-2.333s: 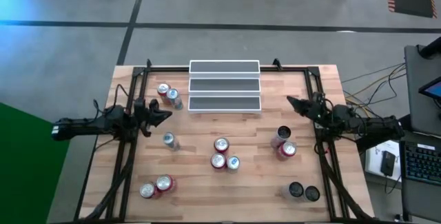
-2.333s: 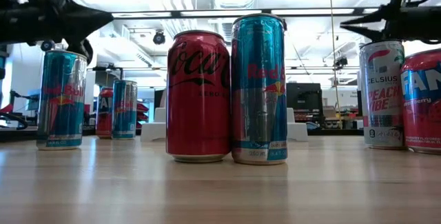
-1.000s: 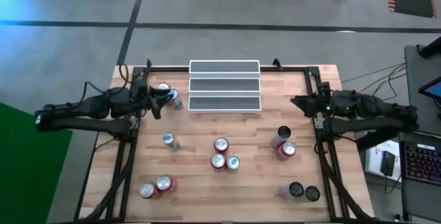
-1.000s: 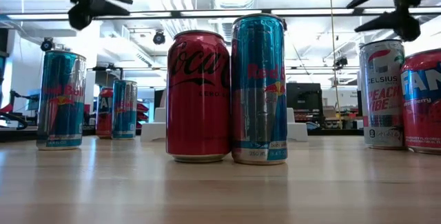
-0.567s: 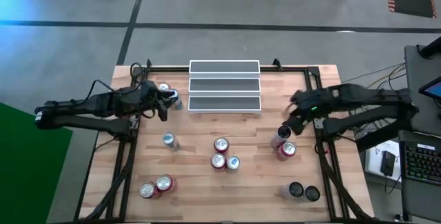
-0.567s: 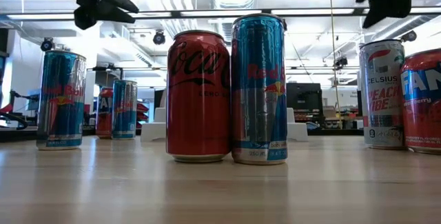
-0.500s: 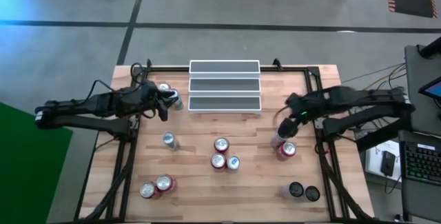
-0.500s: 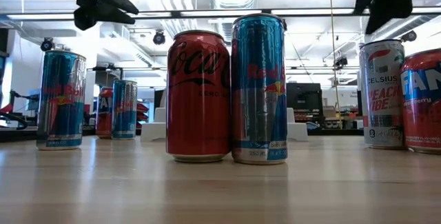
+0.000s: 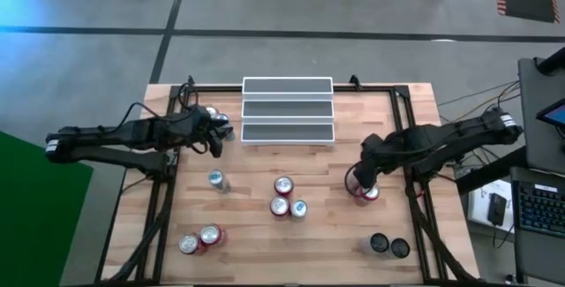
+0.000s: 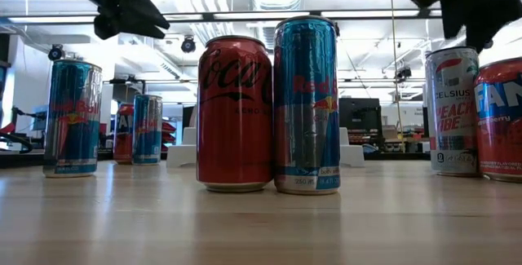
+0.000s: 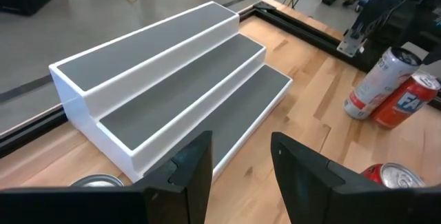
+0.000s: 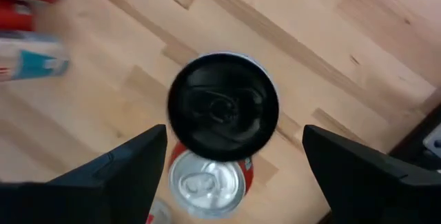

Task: Place canned beverage on shelf
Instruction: Put the top white soda can on the top tier of the shelf, then put the right white soda can on the middle tier of the shelf aligned with the other white soda can

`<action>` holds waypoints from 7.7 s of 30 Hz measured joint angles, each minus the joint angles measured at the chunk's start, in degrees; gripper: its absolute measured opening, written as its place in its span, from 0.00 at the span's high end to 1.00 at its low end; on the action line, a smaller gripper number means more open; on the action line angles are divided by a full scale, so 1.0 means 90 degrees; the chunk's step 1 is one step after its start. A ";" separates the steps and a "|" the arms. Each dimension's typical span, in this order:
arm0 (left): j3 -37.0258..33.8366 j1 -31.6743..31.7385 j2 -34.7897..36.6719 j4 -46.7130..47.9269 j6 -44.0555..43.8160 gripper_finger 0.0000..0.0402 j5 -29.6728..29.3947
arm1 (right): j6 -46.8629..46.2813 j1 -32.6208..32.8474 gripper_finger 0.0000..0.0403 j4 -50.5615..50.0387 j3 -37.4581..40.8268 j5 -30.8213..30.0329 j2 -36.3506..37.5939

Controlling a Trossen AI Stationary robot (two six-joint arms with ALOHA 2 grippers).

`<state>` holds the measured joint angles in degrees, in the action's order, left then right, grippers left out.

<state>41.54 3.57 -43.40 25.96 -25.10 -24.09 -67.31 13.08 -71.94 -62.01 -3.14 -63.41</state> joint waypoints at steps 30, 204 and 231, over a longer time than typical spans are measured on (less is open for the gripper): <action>0.0000 -0.0010 -0.0452 0.0386 -0.0639 0.67 0.0463 | -0.0025 0.0129 0.38 0.0194 -0.0052 -0.0512 -0.0672; 0.1037 -0.0095 -0.1840 0.1734 -0.1898 0.67 0.0572 | 0.8147 -0.5792 0.23 -0.0567 -0.7137 0.0185 -0.4824; 0.1151 -0.0088 -0.1553 0.1328 -0.2352 0.66 -0.0605 | 0.7877 -0.5860 0.14 -0.0456 -0.8106 -0.0148 -0.4293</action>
<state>51.90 2.79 -57.37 37.91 -46.27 -29.53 3.58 -39.66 -76.05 -134.96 -4.47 -102.04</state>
